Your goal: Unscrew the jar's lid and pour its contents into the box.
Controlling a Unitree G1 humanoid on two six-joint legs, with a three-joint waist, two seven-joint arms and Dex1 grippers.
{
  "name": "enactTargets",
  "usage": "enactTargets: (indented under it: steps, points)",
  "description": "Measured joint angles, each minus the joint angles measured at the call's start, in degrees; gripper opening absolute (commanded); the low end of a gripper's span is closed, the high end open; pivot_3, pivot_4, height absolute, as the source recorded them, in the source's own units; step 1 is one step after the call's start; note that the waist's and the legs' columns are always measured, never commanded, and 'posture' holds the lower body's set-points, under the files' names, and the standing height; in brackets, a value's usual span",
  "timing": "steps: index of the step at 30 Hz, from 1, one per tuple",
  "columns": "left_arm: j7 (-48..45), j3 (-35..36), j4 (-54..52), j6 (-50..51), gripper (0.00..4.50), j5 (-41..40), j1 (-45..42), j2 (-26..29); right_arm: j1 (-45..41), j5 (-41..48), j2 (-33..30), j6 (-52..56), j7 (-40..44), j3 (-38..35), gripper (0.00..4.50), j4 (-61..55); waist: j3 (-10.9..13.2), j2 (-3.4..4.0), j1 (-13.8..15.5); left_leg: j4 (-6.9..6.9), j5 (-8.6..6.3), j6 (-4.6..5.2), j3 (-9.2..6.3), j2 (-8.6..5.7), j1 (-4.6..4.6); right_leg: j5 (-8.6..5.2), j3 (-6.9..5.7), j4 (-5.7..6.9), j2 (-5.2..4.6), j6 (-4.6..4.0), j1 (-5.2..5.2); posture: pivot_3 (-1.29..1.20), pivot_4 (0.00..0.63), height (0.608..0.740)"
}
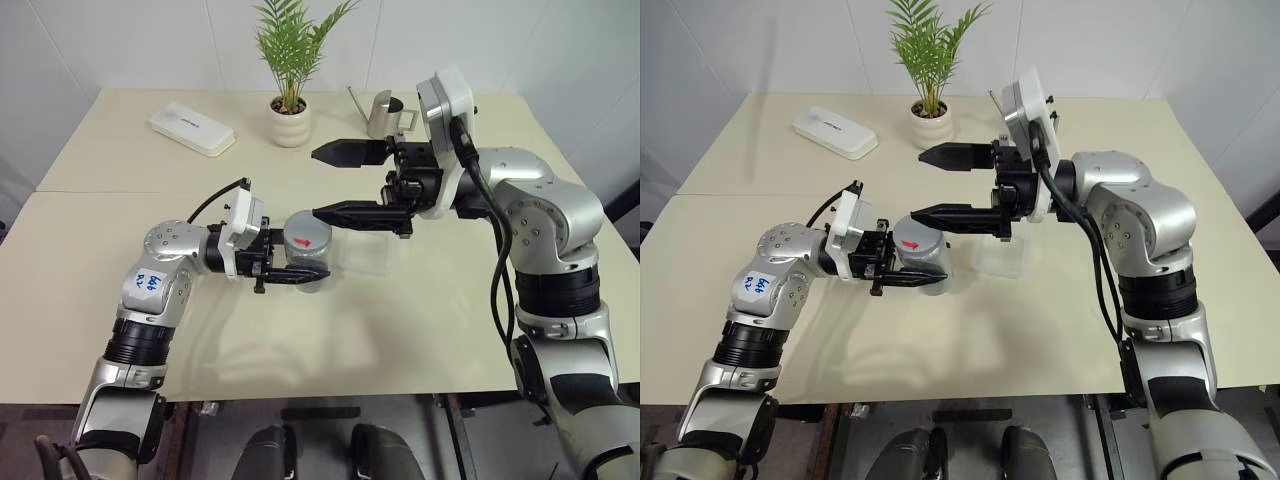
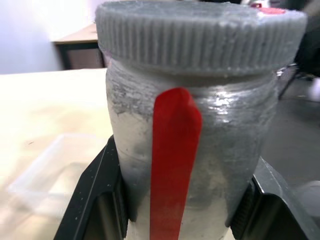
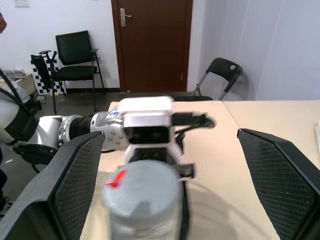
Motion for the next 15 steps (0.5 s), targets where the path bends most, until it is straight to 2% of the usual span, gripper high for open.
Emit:
enactTargets:
  steps: [7,15]
  points:
    - [4.32,-0.10,0.33,0.20,1.97,1.56,-0.19,-1.29,2.65,-3.97,4.58,0.01,-7.86,4.05,4.49,-2.47,0.00,0.00,-0.19,0.04,0.01,-0.01,0.05,0.01,0.01,0.00,0.02,0.05,0.03,0.00,0.00,0.00,0.150,0.740]
    - [4.82,-0.64,-1.21,3.31,1.97,1.07,-0.05,-1.36,2.76,-9.01,5.92,-4.65,-8.94,6.47,4.49,0.30,0.00,0.00,-0.03,0.03,0.01,0.00,0.05,0.00,0.00,0.00,0.03,0.02,0.07,0.00,0.00,0.00,0.150,0.740]
